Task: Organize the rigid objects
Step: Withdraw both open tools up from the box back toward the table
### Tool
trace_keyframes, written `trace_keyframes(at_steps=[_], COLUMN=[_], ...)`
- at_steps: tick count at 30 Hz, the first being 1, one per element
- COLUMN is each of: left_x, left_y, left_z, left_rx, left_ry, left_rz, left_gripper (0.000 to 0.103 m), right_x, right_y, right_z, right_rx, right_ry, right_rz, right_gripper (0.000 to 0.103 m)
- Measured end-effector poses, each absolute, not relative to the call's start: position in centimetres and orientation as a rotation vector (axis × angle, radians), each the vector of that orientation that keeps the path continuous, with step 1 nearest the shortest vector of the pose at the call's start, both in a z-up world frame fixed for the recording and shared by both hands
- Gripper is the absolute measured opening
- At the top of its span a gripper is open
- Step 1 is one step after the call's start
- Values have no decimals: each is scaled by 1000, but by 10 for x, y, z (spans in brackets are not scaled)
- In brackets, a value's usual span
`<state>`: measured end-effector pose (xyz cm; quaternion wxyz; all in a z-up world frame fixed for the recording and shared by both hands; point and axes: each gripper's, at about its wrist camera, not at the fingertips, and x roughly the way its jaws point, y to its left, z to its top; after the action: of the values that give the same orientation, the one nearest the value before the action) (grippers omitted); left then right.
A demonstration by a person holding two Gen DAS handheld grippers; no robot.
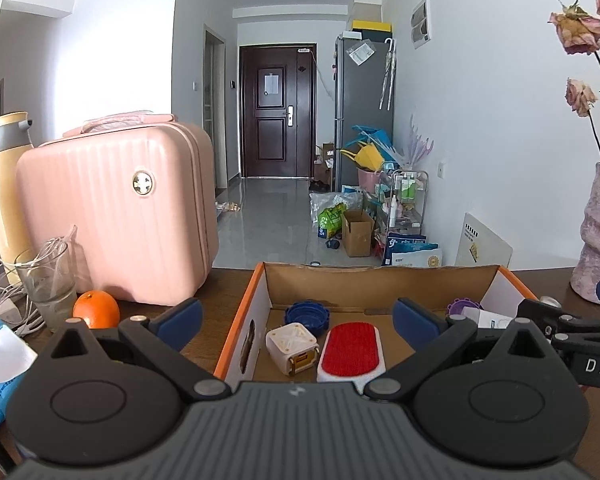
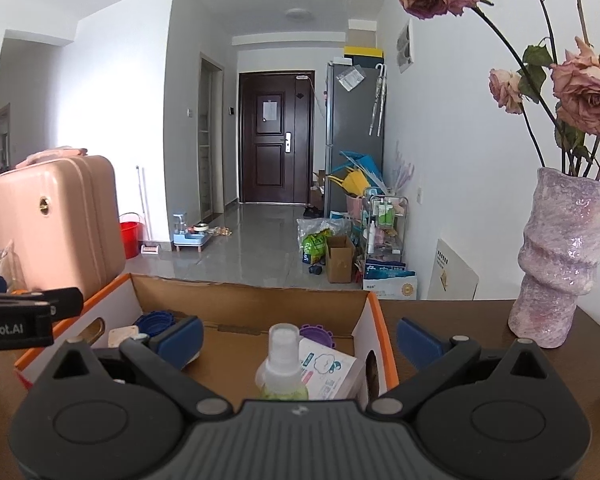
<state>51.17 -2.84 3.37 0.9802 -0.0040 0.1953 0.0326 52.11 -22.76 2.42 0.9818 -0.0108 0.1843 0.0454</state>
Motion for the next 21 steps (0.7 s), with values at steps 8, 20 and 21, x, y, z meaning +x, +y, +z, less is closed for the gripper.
trace_keyframes(at_steps=[8,20,21], left_x=[488,452,449], left_y=[-22,-12,-11], left_z=[31,27,27], left_rx=[-9,-6,-9], left_ry=[382,374,374], left_rz=[68,74,74], left_gripper=[103,103,103], right_x=[496,453,451], right_y=[-230,-233,-233], right_z=[25,19,19], right_rx=[-25,-15,-13], right_ry=[348,326,326], right_rz=[94,102,103], right_gripper=[103,103,103])
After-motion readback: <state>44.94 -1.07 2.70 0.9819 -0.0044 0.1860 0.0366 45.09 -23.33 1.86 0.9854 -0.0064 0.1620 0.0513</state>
